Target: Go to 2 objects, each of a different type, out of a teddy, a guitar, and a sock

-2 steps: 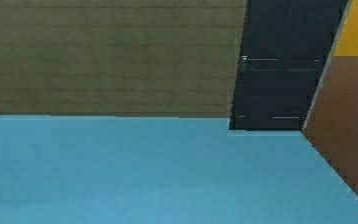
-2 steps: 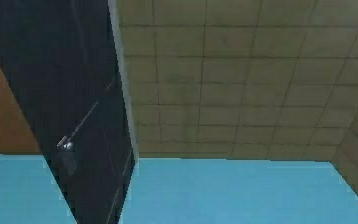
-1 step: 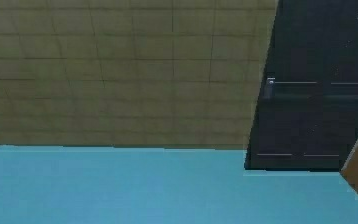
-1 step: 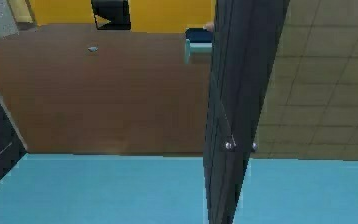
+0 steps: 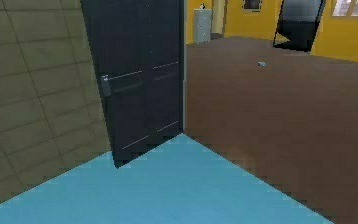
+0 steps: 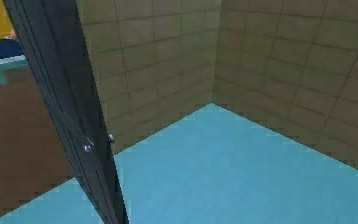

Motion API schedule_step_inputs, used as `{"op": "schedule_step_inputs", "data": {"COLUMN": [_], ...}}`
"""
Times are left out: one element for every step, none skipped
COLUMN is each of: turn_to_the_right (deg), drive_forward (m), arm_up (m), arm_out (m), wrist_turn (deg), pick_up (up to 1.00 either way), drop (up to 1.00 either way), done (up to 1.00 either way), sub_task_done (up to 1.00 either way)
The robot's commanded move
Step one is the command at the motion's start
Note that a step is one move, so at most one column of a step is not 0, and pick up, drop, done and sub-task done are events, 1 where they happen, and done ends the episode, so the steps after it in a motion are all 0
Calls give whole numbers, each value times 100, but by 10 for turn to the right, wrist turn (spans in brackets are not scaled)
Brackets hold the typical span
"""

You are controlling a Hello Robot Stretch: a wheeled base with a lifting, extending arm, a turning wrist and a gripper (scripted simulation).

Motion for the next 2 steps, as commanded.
{"op": "schedule_step_inputs", "data": {"turn_to_the_right": [0,450], "drive_forward": [45,0], "arm_up": [0,0], "arm_out": [0,0], "wrist_turn": [0,0], "pick_up": [0,0], "drop": [0,0], "done": [0,0], "sub_task_done": [0,0]}}
